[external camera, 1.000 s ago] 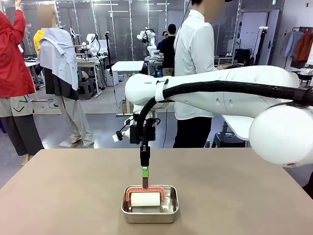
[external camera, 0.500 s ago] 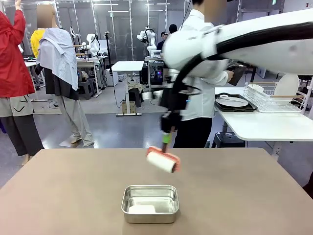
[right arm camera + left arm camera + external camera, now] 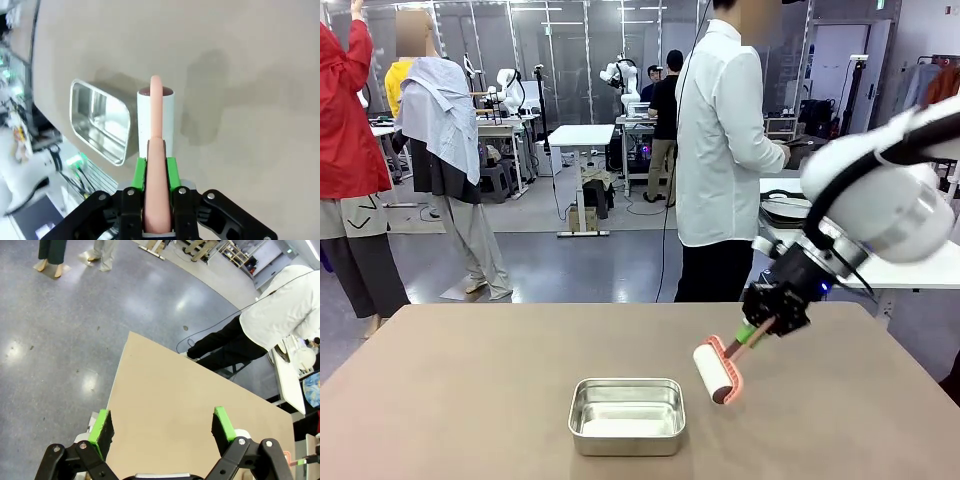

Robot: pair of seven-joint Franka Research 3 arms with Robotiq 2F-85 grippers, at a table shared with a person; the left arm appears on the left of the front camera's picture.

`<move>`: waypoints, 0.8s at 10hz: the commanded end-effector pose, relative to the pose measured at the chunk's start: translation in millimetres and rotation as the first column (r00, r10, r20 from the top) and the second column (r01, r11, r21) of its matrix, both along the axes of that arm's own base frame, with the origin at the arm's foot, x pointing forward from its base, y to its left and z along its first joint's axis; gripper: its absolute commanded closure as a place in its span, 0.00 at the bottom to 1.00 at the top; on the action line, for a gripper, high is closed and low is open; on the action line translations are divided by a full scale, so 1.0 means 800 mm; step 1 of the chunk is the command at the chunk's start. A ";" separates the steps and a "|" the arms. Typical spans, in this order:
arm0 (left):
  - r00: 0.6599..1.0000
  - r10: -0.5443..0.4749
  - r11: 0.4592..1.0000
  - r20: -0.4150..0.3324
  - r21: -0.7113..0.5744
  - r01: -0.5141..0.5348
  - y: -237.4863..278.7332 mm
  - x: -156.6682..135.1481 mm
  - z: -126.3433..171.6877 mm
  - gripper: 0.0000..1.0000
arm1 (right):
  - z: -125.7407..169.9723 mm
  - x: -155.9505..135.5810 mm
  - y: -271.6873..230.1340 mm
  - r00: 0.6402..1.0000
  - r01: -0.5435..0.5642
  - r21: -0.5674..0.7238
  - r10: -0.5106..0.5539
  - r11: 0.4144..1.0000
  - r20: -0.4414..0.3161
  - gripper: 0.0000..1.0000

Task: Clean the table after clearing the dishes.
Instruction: When the right (or left) Handle tray is removed, use the right hand (or left hand) to clean the right (or left) side of the table with the Lint Roller.

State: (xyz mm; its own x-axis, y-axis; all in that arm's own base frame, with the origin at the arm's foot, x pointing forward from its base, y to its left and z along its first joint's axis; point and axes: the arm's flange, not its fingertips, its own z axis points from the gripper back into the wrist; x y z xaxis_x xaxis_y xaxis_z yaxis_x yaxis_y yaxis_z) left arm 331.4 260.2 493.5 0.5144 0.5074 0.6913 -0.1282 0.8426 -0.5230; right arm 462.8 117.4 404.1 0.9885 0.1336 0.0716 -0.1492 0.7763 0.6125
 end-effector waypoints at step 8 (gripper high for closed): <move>1.000 -0.011 1.000 -0.003 -0.003 0.011 0.002 -0.002 0.004 0.00 | -0.030 -0.002 -0.018 0.998 0.069 0.061 -0.068 0.996 -0.009 0.80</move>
